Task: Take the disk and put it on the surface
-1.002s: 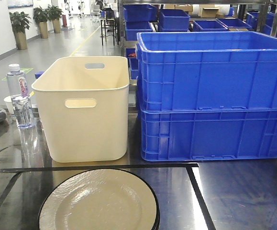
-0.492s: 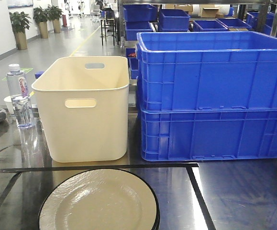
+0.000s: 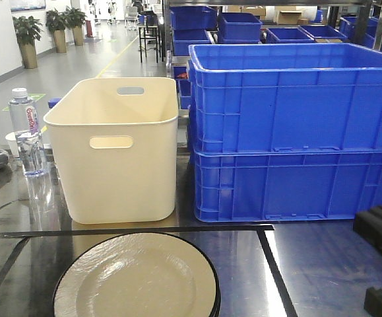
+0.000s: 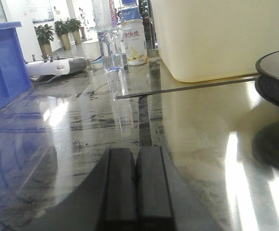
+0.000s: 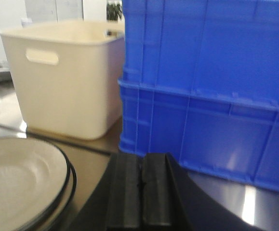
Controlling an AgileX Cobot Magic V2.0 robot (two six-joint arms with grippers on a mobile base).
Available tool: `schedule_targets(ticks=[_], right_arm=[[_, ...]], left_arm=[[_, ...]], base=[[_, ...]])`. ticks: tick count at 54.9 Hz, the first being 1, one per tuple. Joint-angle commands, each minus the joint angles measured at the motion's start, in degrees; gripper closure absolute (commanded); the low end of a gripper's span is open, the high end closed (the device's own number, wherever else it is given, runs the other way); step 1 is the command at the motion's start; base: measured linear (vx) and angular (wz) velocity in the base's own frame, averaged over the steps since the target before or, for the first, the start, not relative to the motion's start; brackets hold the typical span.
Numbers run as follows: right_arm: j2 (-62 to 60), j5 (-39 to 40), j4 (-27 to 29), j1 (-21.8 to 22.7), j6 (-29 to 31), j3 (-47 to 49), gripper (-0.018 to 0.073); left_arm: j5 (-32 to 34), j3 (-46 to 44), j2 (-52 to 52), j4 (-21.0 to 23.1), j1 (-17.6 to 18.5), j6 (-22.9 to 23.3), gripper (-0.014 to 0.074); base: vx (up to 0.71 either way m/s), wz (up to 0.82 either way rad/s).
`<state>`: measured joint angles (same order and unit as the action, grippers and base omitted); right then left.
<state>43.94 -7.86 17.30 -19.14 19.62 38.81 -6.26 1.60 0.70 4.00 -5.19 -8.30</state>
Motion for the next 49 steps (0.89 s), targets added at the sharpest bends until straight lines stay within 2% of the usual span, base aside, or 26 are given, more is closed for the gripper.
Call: schedule_targets(ticks=[1, 4, 9, 18, 27, 33, 43, 49], right_arm=[[-0.2, 0.6, -18.4, -0.1, -18.7, 1.8, 0.0568], [-0.2, -1.7, -23.8, -0.1, -24.2, 1.8, 0.0568], [-0.3, -3.9, -27.7, 0.0, -27.5, 1.0, 0.0568], [-8.1, 2.5, -27.8, 1.0, -25.9, -8.5, 0.0568], [-19.5, 6.7, -25.5, 10.1, -27.1, -22.3, 0.0568], [-28.1, 6.6, -26.9, 14.7, -26.6, -30.1, 0.0568], [-42.6, 6.6, -28.0, 16.0, -25.4, -40.0, 0.0568], [-45.1, 3.8, -27.9, 16.0, -25.4, -40.1, 0.0568]], left_arm=[[5.0, 1.4, 0.8, 0.1, 0.4, 0.5, 0.0597], [5.0, 1.4, 0.8, 0.1, 0.4, 0.5, 0.0597], [5.0, 1.4, 0.8, 0.1, 0.4, 0.5, 0.0597], [5.0, 1.4, 0.8, 0.1, 0.4, 0.5, 0.0597], [5.0, 1.4, 0.8, 0.1, 0.4, 0.5, 0.0597], [5.0, 1.4, 0.8, 0.1, 0.4, 0.5, 0.0597], [5.0, 1.4, 0.8, 0.1, 0.4, 0.5, 0.0597], [5.0, 1.4, 0.8, 0.1, 0.4, 0.5, 0.0597]], base=[[0.0, 0.0], [0.0, 0.0], [0.0, 0.0], [0.0, 0.0], [0.0, 0.0], [0.0, 0.0], [0.0, 0.0], [0.0, 0.0]])
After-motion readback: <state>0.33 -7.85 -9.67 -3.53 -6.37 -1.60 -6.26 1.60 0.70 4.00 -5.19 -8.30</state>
